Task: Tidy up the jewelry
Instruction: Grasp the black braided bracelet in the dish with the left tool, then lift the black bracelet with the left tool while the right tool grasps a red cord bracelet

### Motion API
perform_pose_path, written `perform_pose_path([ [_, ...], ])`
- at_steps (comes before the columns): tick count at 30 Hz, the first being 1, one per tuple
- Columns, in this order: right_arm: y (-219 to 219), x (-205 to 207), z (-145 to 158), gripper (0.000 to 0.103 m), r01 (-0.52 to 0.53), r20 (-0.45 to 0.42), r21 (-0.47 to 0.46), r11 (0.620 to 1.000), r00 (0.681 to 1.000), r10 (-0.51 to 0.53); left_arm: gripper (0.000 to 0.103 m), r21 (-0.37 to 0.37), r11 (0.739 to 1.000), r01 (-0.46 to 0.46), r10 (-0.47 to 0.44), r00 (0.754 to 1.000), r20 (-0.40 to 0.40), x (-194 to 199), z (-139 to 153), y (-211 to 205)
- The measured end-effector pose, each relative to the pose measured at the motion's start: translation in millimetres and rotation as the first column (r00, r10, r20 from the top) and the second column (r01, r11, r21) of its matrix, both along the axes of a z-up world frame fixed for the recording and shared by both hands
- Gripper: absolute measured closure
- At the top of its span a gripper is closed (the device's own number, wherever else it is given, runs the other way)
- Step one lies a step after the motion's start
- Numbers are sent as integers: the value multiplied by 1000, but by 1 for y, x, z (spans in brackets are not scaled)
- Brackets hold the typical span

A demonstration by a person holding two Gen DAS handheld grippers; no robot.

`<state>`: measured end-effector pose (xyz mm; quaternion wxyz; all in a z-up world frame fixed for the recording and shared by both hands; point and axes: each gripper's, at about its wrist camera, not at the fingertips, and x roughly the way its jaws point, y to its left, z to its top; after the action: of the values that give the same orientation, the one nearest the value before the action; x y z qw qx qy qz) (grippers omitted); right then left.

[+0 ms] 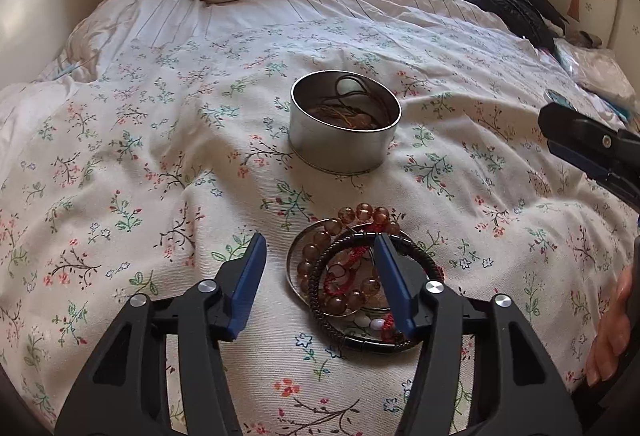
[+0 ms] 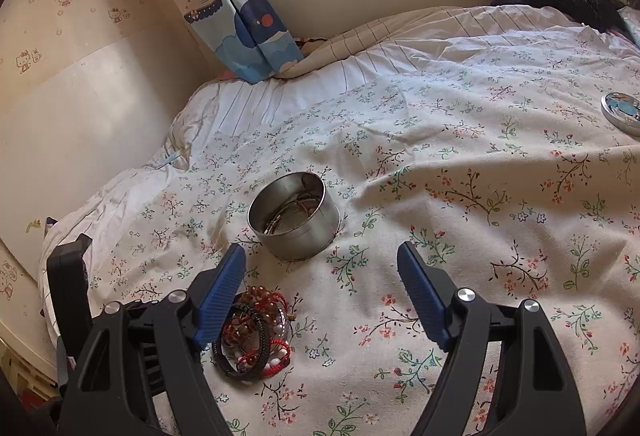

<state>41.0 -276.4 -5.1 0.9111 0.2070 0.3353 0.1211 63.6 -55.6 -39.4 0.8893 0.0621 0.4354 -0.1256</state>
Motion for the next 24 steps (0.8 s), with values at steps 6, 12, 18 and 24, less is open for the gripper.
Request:
perform_pose_path([
  [6, -3, 1, 0, 25, -1, 3, 19, 1000, 1000, 1, 76, 15, 1000, 28, -27, 997, -67, 9, -14, -6],
  [12, -2, 3, -1, 25, -3, -2, 22, 1000, 1000, 3, 97, -5, 1000, 25, -26, 998, -49, 5, -10, -2],
  [18, -3, 5, -4, 25, -1, -14, 21, 1000, 1000, 1, 97, -123, 992, -27, 26, 1000, -9, 1, 6, 21],
  [24, 8, 11, -12, 25, -54, -55, 4, 999, 997, 55, 97, -281, 950, -137, 146, 989, 12, 3, 18, 58],
])
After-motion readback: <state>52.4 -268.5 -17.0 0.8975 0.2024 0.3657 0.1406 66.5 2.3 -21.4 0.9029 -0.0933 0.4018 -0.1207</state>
